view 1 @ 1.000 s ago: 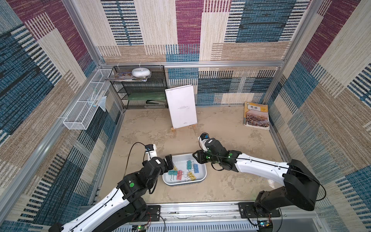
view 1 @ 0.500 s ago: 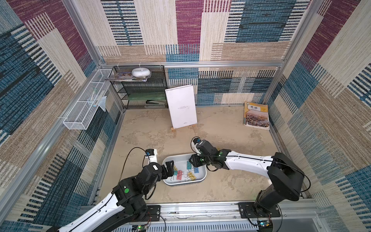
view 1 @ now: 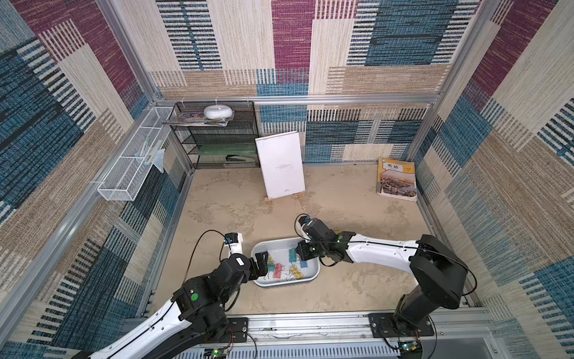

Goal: Take out the binder clips from the storage box
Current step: Pick up the binder clip from the storage box, then place the binder clip at the center of the board.

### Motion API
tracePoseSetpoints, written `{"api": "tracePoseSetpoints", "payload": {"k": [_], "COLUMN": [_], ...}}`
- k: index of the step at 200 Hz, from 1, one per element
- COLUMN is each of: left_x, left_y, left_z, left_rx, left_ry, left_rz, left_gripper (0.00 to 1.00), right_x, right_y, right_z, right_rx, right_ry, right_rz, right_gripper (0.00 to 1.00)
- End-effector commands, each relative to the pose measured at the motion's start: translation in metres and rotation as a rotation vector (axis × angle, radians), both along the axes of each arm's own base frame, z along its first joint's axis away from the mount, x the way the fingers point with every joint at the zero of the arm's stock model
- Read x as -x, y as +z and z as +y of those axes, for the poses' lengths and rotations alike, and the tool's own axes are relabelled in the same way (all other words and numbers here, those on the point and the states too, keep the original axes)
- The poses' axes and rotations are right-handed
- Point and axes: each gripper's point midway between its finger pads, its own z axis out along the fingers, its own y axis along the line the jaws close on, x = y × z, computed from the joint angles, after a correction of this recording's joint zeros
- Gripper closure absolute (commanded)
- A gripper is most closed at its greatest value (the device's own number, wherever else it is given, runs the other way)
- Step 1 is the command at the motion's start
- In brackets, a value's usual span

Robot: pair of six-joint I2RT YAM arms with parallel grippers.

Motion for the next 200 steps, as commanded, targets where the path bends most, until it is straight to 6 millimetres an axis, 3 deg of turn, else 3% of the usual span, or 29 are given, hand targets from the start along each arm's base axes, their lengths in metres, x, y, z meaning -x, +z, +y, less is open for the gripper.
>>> {"api": "tracePoseSetpoints", "payload": {"k": [1, 18, 64, 123, 158, 200], "left_x": [-0.001, -0.001, -0.001, -0.005, -0.01, -0.018], "left_y": [0.003, 0.004, 0.006, 0.018, 0.03, 0.036], "left_z": [0.001, 0.002, 0.003, 0.003, -0.001, -0.015], "left_rx": [-0.006, -0.005, -0.005, -0.002, -0.02, -0.036], "left_ry": [0.002, 0.003, 0.009, 0.015, 0.011, -0.017], "left_rz": [-0.011, -0.016, -0.022, -0.046, -0.06, -0.058], "left_gripper": [0.01, 0.01, 0.01, 0.01, 0.01, 0.01], "right_x": [0.001, 0.002, 0.007, 0.013, 0.009, 0.001], "right_y": [0.003, 0.005, 0.028, 0.088, 0.132, 0.162], "right_z": [0.007, 0.008, 0.011, 0.003, -0.024, -0.081], "right_rx": [-0.025, -0.033, -0.065, -0.17, -0.214, -0.206], "right_ry": [0.011, 0.012, 0.018, 0.008, -0.073, -0.258], "right_rz": [0.009, 0.008, -0.022, -0.123, -0.234, -0.373], "right_gripper": [0.93, 1.0, 1.0, 1.0, 1.0, 1.0]}}
